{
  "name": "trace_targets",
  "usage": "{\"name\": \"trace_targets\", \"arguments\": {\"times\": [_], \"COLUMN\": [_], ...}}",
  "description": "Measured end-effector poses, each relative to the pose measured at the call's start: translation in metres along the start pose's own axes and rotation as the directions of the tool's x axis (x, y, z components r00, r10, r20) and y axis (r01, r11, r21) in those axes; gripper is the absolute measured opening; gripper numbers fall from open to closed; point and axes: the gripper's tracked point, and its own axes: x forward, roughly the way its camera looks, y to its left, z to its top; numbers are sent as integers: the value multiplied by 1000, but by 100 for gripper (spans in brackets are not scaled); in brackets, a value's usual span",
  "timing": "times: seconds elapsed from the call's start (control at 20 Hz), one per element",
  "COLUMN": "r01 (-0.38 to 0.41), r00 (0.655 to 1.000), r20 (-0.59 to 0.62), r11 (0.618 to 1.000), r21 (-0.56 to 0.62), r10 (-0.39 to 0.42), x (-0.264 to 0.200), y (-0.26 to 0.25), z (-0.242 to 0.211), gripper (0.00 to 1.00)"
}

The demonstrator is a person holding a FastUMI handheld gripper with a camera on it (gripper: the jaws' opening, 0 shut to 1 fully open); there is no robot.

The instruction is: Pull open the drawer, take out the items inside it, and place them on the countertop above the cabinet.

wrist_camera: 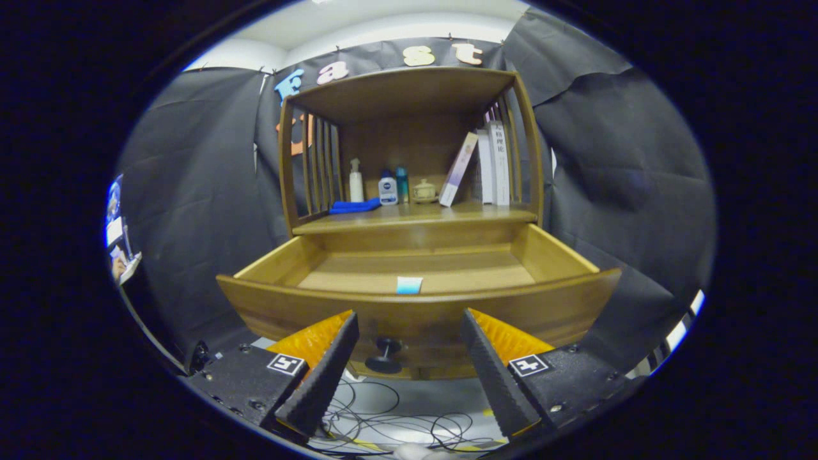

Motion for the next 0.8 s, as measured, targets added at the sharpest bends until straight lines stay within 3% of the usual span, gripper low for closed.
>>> {"name": "trace_targets", "arguments": {"times": [0.4, 0.8], "r01": [8, -2], "r00": [1000, 970], "r20": [-15, -242], "r11": [1000, 1000], "r21": [-4, -6], "r10": [-8, 0], "x": [43, 136], "y": [0, 21], "z": [105, 123], "gripper": [99, 99]}}
